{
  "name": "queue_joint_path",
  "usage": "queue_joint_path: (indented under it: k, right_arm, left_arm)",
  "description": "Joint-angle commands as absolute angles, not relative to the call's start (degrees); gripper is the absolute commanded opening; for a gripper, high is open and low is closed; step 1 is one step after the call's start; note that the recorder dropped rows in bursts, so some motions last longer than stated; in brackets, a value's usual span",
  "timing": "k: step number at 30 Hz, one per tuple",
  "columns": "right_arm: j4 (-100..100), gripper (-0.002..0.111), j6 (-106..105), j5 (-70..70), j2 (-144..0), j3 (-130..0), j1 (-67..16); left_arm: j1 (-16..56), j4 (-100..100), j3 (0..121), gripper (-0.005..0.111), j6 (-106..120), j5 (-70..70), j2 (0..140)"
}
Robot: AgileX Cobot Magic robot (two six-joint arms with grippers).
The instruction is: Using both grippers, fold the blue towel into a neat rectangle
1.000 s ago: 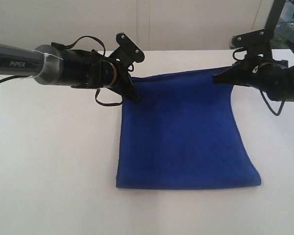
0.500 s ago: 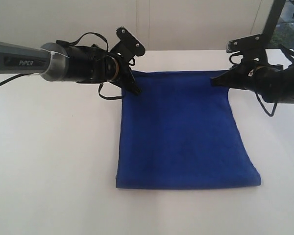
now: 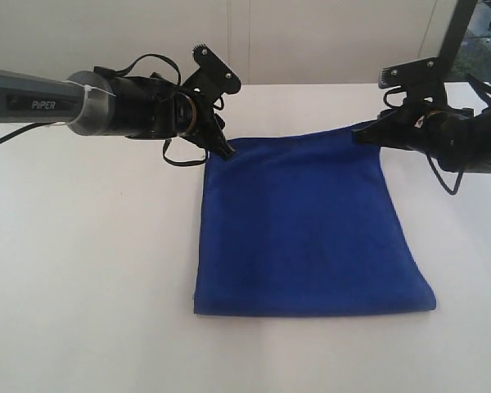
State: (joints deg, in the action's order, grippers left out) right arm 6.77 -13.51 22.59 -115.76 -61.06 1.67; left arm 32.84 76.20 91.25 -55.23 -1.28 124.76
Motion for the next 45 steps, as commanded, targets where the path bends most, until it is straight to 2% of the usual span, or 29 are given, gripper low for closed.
queue_joint_path:
  k: [1,4,7,21,23,26,32,34,39,45]
  right_arm:
    - [6.9,0.040,-13.1,23.4,-115.8,-61.4,1.7]
    - [6.9,0.050,-13.1,23.8,-115.8,-61.5,1.7]
    - [6.9,0.055,-13.1,24.3,-115.8,-61.5,1.7]
    - [7.3,0.060,-13.1,20.5,-115.8,-62.8,1.7]
    - [7.4,0.055,-13.1,18.9,-115.8,-62.8,1.7]
    - [7.4,0.040,-13.1,15.5,-115.7,-62.8,1.7]
    - [7.4,0.006,-12.2,8.6,-114.4,-63.9,1.7]
    - [7.4,0.000,-10.6,4.0,-114.6,-66.6,1.7]
    - [7.4,0.000,-10.1,-9.7,-118.1,-77.6,1.7]
    - [7.4,0.000,-10.1,-11.6,-123.6,-85.5,1.7]
  left_arm:
    - [32.7,76.9,91.4,0.050,-55.4,-2.1,124.6]
    - [32.7,76.9,91.4,0.050,-55.4,-2.2,124.6]
    - [32.7,76.9,91.4,0.050,-55.4,-2.2,124.6]
    - [32.7,74.3,91.4,0.050,-55.7,-3.2,124.6]
    - [32.7,73.1,91.4,0.049,-55.7,-3.2,124.6]
    - [32.7,70.1,91.4,0.041,-55.7,-3.2,124.6]
    - [32.7,67.9,91.4,0.009,-55.7,-3.2,124.6]
    - [32.5,67.9,91.4,0.000,-55.7,-3.2,124.6]
    - [31.0,65.1,91.4,0.000,-58.0,-3.0,124.6]
    - [29.3,63.1,91.4,0.000,-62.1,-1.7,124.6]
